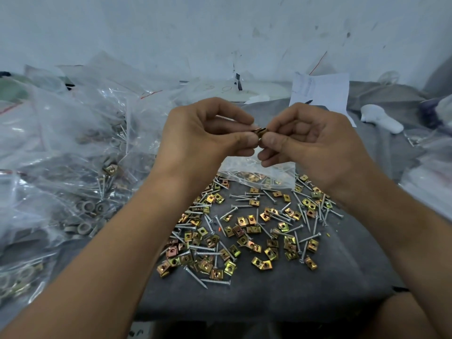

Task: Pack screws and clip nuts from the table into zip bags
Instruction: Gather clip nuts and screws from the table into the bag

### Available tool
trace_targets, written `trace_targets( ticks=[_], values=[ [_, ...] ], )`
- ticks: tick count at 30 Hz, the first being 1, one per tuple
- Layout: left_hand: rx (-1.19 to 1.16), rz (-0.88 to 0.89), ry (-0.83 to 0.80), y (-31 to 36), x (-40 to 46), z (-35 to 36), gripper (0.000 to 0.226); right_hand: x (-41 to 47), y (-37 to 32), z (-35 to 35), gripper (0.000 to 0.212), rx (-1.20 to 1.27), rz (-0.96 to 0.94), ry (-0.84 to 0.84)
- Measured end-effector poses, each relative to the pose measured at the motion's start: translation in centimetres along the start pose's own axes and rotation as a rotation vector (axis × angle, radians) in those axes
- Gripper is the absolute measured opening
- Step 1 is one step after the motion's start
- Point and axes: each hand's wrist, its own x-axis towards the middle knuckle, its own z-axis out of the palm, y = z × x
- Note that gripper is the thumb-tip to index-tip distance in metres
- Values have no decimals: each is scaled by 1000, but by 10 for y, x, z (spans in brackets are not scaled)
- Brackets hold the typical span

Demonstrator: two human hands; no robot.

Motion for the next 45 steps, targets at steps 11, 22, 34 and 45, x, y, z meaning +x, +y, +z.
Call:
trace_targets(
  ticks=[11,22,34,45],
  values=[
    [-250,-192,-20,-5,0,3,23,3,2,-3,17,-93,-177,57],
    [-233,-218,5,-7,3,-2,12,2,3,0,12,44,-26,30],
    [-261,-211,82,-6,-3,6,2,0,5,21,6,-243,-173,250],
    [-264,-173,123,-3,-4,4,17,1,0,19,15,94,-16,159]
  ],
)
